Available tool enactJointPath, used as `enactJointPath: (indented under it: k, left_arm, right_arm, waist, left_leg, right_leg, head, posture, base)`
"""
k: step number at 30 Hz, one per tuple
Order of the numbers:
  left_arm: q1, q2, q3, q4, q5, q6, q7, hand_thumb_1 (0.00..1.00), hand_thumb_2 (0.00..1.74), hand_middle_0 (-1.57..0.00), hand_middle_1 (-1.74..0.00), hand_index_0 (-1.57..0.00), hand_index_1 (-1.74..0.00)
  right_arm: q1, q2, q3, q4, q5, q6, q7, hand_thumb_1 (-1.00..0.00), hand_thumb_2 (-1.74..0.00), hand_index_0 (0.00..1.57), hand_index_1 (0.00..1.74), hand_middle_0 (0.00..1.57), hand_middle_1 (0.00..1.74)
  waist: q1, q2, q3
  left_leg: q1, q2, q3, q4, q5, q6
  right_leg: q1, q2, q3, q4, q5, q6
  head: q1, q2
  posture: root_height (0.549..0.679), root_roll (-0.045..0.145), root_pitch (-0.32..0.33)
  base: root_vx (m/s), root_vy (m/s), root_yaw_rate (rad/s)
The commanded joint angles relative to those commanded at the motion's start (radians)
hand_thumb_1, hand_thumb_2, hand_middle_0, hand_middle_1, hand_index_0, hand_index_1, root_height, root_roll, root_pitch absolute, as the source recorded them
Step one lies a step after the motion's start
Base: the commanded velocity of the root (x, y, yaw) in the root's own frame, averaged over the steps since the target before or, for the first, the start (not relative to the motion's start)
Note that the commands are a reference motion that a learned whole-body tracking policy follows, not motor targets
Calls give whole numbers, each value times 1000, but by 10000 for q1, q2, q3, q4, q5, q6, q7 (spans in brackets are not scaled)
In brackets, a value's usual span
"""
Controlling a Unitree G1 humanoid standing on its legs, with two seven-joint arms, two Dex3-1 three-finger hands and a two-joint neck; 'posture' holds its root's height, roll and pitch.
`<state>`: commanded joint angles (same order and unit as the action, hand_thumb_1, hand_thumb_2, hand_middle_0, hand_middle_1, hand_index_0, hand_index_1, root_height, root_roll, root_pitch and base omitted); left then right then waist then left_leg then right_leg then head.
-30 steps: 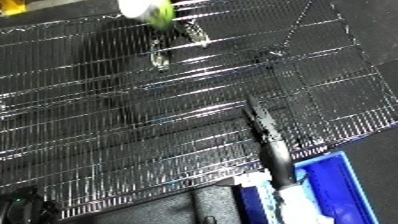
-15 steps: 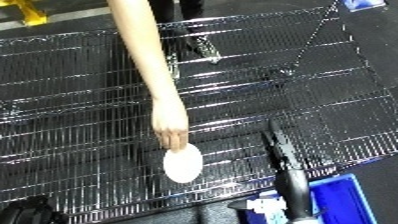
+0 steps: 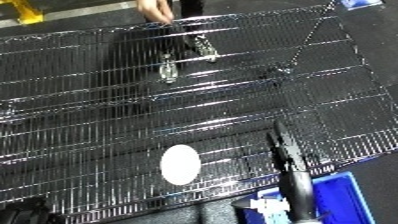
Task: Pick up the object and place it into the box
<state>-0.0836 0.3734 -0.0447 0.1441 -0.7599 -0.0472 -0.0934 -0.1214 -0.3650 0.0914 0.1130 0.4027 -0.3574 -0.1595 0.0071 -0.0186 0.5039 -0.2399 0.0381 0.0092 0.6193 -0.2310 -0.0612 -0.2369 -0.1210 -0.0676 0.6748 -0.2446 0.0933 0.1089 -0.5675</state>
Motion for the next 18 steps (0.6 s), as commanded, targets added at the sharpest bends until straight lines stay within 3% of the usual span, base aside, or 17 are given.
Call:
enactJointPath:
  k: [9, 18]
  left_arm:
    - [22, -21, 35, 45, 2, -17, -3, 1000, 1740, -1570, -1740, -1570, -1740]
    - [-168, -43, -144, -47, 31, 22, 155, 1000, 1740, -1570, -1740, -1570, -1740]
  right_arm:
    - [-3, 33, 70, -4, -34, 198, 132, 0, 0, 0, 0, 0, 0]
    - [-179, -19, 504, 288, -453, 651, 271, 0, 0, 0, 0, 0, 0]
  waist:
    - [-2, 19, 13]
    - [86, 43, 106]
  left_leg:
    - [10, -14, 9, 12, -29, -5]
    - [-119, -63, -58, 81, -45, -10]
  right_leg:
    - [-38, -13, -3, 32, -6, 11]
    - [-180, -91, -25, 125, -10, 38]
  head:
    - [-56, -211]
    - [-215, -1301]
  posture:
    - [651, 40, -123]
    - [650, 43, -118]
  base:
    - [10, 2, -5]
    - [-2, 12, 33]
